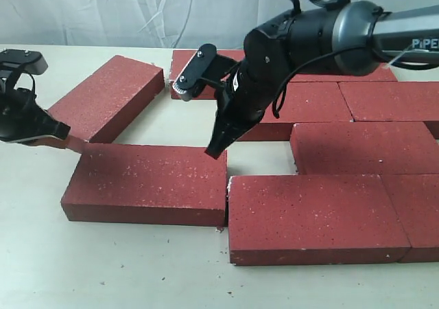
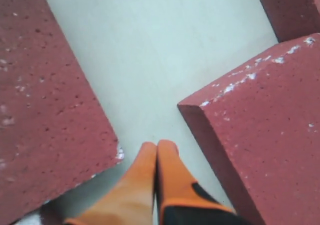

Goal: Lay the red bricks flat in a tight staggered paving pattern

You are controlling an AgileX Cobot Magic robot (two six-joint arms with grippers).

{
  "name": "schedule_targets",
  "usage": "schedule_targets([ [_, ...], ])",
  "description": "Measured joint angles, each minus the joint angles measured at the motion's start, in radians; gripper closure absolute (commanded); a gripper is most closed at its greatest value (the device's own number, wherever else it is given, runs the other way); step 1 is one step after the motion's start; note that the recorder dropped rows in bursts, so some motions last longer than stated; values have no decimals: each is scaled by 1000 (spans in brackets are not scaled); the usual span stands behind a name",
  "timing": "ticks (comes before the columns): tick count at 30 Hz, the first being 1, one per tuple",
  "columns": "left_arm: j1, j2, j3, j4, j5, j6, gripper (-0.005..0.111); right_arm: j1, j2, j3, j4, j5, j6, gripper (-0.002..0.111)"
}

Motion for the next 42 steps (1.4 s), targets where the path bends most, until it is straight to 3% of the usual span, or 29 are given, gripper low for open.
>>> schedule_targets([
  [6, 0, -112, -19, 13, 165, 9, 107, 45, -85, -33, 217, 156, -69, 109],
  [14, 0, -133, -8, 18, 301, 135, 107, 132, -15, -33, 448, 298, -441, 109],
  [22, 0, -17, 0, 98, 248, 123, 107, 180, 66, -33, 447, 325, -644, 109],
  [42, 2, 108, -19, 74, 251, 114, 107, 182, 120, -33, 332, 248, -671, 109],
])
